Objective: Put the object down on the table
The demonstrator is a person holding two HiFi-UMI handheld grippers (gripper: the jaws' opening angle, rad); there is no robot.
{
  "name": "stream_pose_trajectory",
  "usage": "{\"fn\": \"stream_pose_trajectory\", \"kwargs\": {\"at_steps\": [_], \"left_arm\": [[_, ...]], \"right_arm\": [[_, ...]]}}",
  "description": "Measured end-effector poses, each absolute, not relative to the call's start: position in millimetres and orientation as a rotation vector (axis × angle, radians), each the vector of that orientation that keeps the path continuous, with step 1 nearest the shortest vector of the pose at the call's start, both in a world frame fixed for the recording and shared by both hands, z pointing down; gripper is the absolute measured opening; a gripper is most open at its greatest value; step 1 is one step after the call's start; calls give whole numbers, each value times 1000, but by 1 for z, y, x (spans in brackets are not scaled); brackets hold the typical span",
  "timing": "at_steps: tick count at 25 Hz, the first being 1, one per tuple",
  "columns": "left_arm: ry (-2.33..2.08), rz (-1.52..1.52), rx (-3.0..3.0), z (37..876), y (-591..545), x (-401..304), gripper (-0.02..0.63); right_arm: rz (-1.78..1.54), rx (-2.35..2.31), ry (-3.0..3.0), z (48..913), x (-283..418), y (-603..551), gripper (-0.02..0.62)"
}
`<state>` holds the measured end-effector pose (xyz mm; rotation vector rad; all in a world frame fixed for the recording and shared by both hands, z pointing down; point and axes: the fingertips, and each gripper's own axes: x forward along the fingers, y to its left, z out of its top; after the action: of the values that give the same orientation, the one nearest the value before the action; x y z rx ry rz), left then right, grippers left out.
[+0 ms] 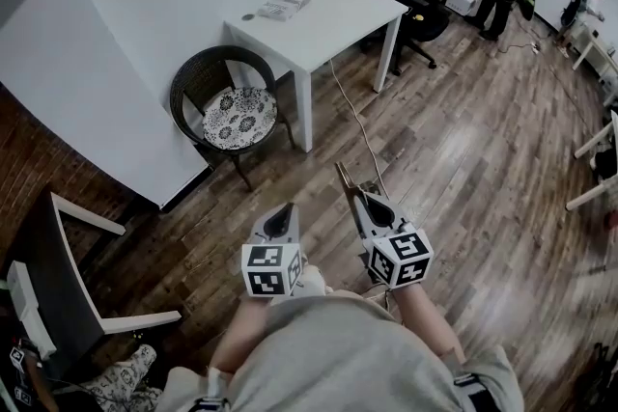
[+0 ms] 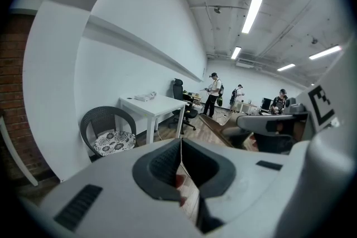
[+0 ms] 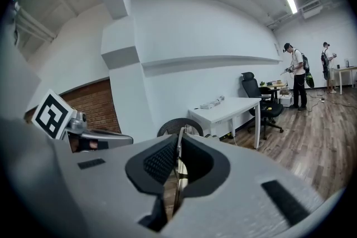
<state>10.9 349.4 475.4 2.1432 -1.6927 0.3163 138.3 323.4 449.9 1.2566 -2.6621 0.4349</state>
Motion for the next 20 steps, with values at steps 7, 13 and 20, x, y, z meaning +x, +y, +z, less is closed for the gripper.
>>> {"fn": "stream_pose_trajectory", "kwargs": {"at_steps": [7, 13, 20], "left_arm": [[-1686, 321, 2136, 476, 335, 14, 9], [-1679, 322, 2127, 486, 303, 11, 9], [-1677, 320, 2130, 490, 244, -2, 9]], "right_arm": [[476, 1261, -2666, 453, 143, 310, 17], [482, 1267, -2653, 461, 142, 281, 17], [454, 1268, -2638, 463, 130, 222, 17]]}}
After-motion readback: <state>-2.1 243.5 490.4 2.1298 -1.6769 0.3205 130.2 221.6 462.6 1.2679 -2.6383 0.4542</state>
